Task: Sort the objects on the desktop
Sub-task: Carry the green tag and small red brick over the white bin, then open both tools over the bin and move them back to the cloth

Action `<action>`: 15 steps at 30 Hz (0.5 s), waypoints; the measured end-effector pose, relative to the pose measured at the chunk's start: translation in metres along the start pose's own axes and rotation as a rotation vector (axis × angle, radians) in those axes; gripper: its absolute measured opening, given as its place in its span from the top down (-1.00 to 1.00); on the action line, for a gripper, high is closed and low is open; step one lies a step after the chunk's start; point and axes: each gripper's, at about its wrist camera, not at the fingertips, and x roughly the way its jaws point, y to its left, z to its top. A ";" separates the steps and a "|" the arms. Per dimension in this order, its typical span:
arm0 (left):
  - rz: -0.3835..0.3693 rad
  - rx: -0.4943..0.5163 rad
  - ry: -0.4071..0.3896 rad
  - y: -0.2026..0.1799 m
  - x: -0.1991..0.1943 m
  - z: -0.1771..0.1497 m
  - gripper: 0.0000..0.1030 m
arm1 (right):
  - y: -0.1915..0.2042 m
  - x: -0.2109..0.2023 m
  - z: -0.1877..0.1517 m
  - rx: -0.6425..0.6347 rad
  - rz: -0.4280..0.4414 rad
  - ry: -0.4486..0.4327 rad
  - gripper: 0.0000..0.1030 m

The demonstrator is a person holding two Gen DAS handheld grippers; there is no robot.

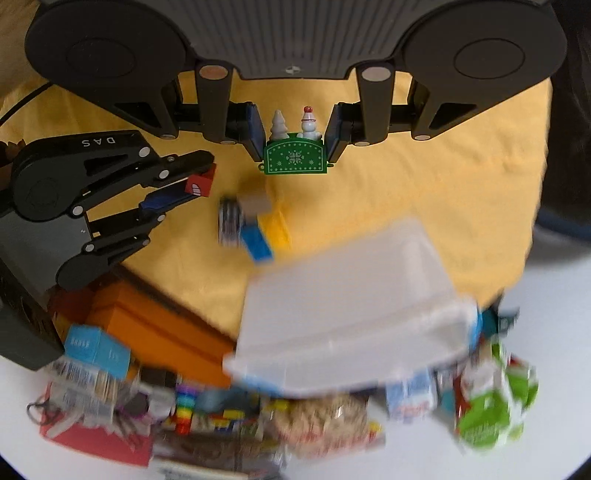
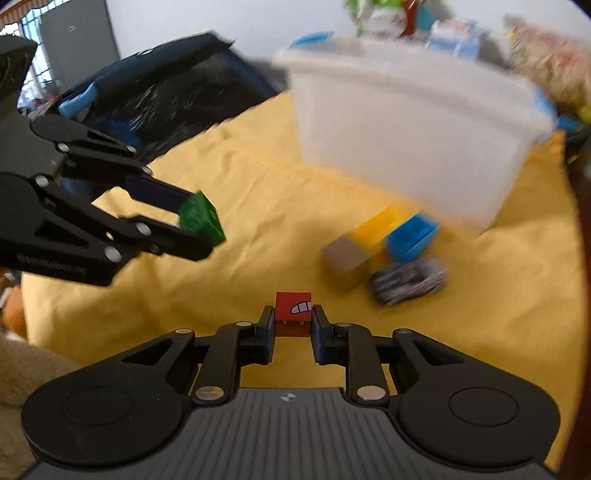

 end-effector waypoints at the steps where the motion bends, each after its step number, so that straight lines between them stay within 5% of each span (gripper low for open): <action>1: 0.004 0.013 -0.024 0.002 -0.003 0.010 0.25 | -0.004 -0.009 0.007 0.003 -0.019 -0.022 0.57; 9: 0.054 0.100 -0.202 0.024 -0.019 0.100 0.25 | -0.035 -0.062 0.077 0.008 -0.137 -0.223 0.57; 15: 0.119 0.089 -0.232 0.052 0.021 0.150 0.25 | -0.064 -0.039 0.137 0.053 -0.224 -0.275 0.57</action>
